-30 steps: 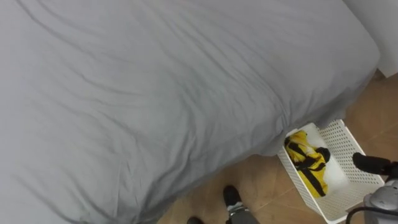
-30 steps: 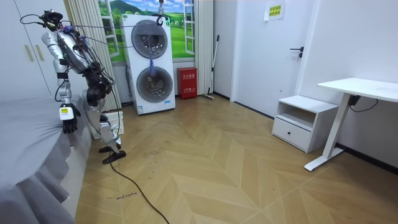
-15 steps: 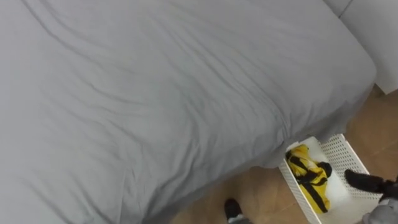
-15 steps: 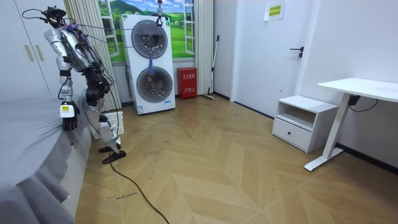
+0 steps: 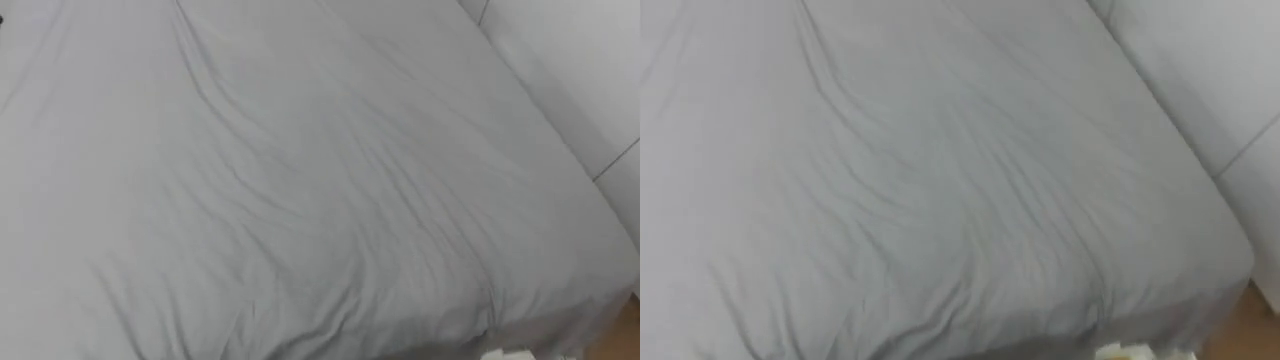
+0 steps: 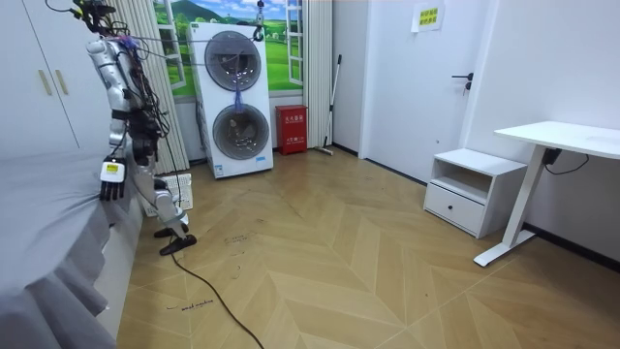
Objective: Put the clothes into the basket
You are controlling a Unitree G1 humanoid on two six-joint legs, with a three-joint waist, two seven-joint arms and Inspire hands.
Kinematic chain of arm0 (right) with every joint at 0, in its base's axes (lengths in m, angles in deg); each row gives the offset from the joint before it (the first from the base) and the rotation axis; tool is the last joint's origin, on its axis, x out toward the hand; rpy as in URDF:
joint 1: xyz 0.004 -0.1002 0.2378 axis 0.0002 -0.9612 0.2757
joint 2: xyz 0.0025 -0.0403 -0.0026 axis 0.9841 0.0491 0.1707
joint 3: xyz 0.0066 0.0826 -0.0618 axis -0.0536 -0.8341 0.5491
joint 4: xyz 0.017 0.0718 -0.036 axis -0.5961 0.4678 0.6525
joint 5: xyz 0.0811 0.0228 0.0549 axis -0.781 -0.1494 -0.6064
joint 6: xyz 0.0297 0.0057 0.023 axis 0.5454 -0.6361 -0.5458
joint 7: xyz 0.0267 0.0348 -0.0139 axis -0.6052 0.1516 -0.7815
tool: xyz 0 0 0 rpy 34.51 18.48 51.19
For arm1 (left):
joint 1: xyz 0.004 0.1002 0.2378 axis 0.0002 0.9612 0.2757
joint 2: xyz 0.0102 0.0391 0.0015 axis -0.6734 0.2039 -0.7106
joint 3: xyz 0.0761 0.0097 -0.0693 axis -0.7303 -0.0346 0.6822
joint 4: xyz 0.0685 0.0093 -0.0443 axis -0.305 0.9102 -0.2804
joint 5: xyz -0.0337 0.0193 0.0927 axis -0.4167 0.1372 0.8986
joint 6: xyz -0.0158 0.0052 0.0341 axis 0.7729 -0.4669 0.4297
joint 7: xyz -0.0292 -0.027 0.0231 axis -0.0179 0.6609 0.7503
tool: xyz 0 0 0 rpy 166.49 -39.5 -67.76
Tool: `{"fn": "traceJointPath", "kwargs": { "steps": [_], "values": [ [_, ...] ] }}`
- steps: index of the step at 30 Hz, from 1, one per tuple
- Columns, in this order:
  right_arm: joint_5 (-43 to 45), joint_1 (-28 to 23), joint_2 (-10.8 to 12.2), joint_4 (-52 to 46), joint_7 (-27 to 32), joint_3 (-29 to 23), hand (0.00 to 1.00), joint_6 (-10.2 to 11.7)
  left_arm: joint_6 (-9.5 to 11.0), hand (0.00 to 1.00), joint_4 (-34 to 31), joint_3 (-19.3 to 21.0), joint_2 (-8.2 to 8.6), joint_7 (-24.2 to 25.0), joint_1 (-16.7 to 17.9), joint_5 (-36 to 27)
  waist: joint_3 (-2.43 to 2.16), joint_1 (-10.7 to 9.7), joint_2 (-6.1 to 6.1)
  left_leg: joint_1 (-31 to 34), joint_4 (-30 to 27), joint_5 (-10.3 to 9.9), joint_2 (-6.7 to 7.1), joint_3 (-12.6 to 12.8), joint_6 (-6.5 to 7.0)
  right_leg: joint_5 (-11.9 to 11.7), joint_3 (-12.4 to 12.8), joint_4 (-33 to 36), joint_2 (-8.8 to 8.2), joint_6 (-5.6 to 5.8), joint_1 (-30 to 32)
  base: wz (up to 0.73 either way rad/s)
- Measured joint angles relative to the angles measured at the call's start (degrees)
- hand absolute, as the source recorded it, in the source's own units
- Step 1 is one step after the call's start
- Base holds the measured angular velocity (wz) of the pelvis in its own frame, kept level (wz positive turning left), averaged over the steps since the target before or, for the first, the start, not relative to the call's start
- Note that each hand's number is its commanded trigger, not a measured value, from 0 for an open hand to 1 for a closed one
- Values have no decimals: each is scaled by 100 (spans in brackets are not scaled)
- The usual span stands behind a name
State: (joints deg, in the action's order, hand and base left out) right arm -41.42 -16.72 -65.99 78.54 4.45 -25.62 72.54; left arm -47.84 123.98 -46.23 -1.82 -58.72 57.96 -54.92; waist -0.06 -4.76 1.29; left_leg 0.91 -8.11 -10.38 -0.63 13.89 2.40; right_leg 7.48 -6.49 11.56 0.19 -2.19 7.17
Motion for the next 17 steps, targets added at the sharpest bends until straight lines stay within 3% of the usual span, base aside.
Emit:
{"fn": "traceJointPath", "kwargs": {
  "steps": [5,8,15,17],
  "values": [
    [399,23,190,36,-272,56,0,-186,-31,0,34,294,122,-77,21,598,22,86,-135,-258,51,-25,17,-180,-14,3,-168,-191,-17,20,-377,18],
    [676,67,222,51,-424,93,0,-268,-39,0,140,450,191,-100,-36,932,29,199,-153,-266,50,-30,23,-215,-21,6,-190,-213,-20,25,-438,6],
    [772,234,232,208,-688,233,0,-345,-37,0,384,767,253,-98,-105,958,86,363,-262,-462,47,-30,39,-355,-22,74,-251,-308,-30,41,-688,8],
    [825,270,234,223,-756,308,0,-389,-39,0,385,823,265,-93,-110,907,85,381,-297,-471,47,-32,49,-472,-24,75,-344,-381,-36,42,-746,19]
  ]
}}
